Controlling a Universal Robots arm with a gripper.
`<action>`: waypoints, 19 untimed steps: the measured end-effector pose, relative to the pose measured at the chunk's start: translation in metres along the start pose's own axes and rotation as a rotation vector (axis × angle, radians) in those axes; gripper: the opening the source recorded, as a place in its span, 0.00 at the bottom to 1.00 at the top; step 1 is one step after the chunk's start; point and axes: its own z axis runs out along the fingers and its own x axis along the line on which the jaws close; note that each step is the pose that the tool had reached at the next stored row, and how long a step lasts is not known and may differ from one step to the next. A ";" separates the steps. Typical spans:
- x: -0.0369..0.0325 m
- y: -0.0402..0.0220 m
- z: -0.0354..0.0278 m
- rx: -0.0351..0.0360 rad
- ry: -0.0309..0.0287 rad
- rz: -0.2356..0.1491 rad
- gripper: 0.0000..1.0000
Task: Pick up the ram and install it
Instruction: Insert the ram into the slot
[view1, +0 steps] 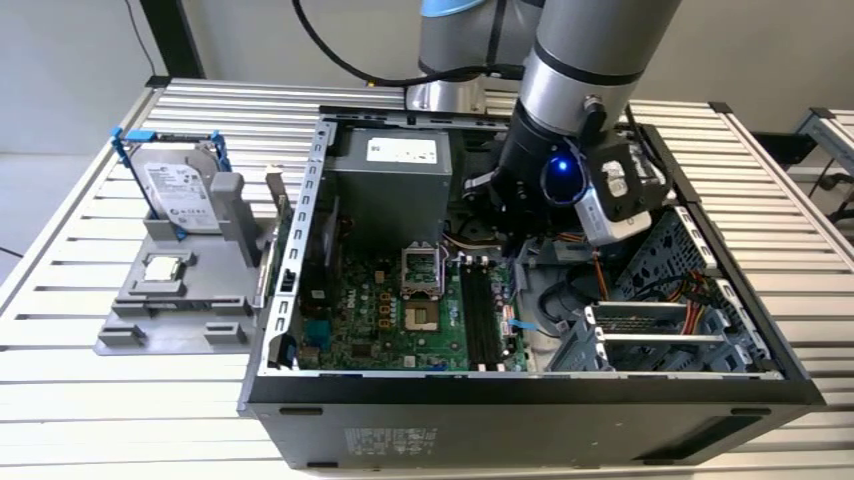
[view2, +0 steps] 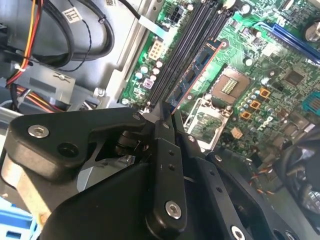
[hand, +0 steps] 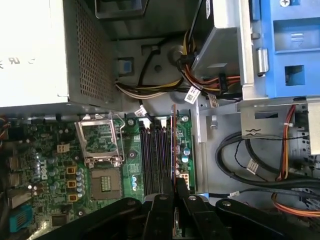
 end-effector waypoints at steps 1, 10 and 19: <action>0.0000 -0.0001 0.0018 0.0001 0.0004 -0.008 0.00; -0.0003 -0.0008 0.0133 0.0069 0.0023 -0.063 0.00; -0.0040 -0.0045 0.0255 0.0067 0.0020 -0.062 0.00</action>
